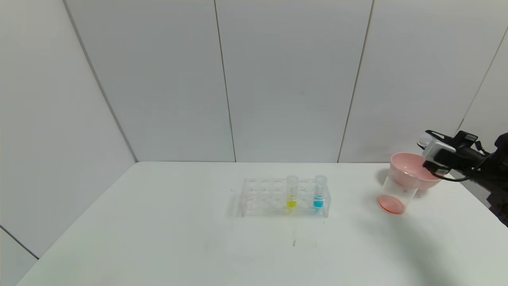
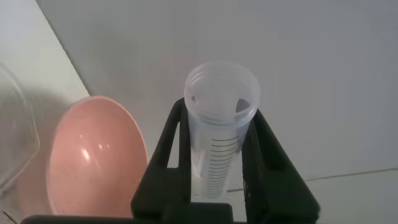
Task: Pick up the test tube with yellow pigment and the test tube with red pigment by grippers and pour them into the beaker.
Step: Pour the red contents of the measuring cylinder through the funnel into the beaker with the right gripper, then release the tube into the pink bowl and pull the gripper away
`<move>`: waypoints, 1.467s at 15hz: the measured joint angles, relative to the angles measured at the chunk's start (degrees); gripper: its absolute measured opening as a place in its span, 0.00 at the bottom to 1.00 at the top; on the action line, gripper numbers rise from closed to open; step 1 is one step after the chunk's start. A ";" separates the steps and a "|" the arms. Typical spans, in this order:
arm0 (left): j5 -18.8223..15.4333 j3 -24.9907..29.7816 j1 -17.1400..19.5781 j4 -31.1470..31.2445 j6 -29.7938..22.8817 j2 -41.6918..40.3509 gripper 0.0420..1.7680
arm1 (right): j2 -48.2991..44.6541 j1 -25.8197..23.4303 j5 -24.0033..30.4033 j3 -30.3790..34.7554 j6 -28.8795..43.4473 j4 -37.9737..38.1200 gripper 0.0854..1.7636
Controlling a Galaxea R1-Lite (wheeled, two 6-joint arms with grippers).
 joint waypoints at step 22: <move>0.02 0.00 0.00 0.00 0.00 0.00 1.00 | 3.69 0.13 -8.70 -8.79 51.19 18.07 0.77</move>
